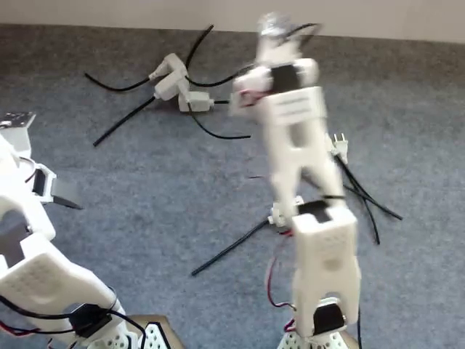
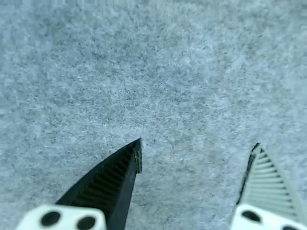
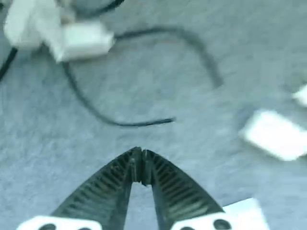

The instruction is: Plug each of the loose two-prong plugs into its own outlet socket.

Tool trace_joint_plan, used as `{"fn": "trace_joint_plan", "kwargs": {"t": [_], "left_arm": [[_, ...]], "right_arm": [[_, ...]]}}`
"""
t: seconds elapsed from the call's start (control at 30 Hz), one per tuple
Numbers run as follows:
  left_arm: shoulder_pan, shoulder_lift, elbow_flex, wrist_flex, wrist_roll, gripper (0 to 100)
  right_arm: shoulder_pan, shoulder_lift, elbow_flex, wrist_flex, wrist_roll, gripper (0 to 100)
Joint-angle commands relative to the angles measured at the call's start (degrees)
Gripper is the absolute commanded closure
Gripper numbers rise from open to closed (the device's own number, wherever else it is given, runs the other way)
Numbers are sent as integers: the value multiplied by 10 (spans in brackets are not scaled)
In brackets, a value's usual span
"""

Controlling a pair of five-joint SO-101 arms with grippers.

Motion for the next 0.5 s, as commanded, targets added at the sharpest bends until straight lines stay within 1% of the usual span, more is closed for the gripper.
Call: {"fn": "trace_joint_plan", "kwargs": {"t": [0.0,0.1,0.17,0.23,0.33,0.4,0.47], "left_arm": [[44,-35,-8,3,-1,659],[74,-37,-7,10,1,659],[102,-56,-3,25,1,659],[133,-87,-1,43,2,659],[193,-157,8,56,33,659],[247,-212,29,56,40,659],[319,-268,60,55,39,659]], "right_arm": [[65,-140,45,21,42,911],[118,-225,98,21,42,816],[153,-276,131,20,42,783],[194,-320,163,20,42,781],[255,-371,217,19,46,781],[300,-398,253,19,47,781],[347,-419,282,19,59,781]]}}
